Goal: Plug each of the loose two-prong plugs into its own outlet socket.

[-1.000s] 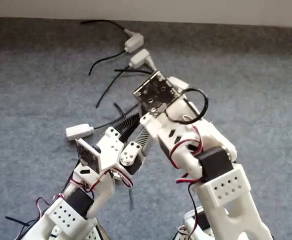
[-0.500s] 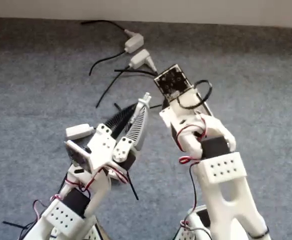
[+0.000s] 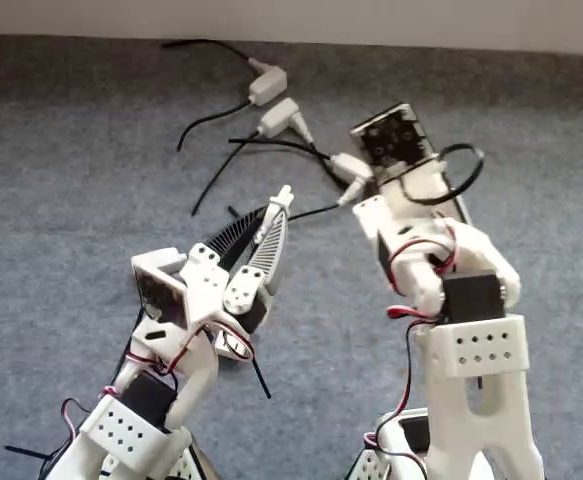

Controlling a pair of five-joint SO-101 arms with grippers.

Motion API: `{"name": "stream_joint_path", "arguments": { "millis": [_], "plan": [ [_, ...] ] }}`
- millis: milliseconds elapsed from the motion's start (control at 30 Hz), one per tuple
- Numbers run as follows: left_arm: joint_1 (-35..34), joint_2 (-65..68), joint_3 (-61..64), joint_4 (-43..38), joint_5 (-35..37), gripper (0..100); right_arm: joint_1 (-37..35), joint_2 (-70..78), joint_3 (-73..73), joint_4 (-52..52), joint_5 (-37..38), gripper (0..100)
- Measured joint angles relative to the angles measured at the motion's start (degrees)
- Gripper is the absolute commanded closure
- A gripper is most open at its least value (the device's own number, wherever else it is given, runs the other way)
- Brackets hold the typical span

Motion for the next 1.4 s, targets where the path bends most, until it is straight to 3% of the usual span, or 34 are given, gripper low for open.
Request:
{"name": "stream_joint_path", "arguments": {
  "millis": [167,400,567,767,900,1167,1400],
  "plan": [
    [-2.81,0.0,-10.81,20.75,1.67,99,7.3,-0.09,2.02,5.98,0.0,99.2],
    [-4.92,2.73,-17.32,31.38,-2.64,99,17.85,0.0,14.15,7.47,-8.44,99.2],
    [-5.01,17.05,-30.07,43.16,-6.95,99,20.31,0.0,22.95,7.47,-12.13,99.2],
    [-5.01,41.23,-55.03,63.38,-15.65,99,20.31,0.0,34.55,3.52,-12.48,99.2],
    [-5.01,52.66,-72.53,77.45,-25.05,99,20.31,0.0,43.43,-3.25,-12.66,99.2],
    [-5.01,65.32,-94.15,99.96,-55.03,99,20.4,-0.7,50.81,-11.08,-12.75,99.2],
    [-6.42,64.44,-92.22,102.33,-81.85,99,20.48,-0.79,50.9,-11.16,-12.75,99.2]
  ]
}}
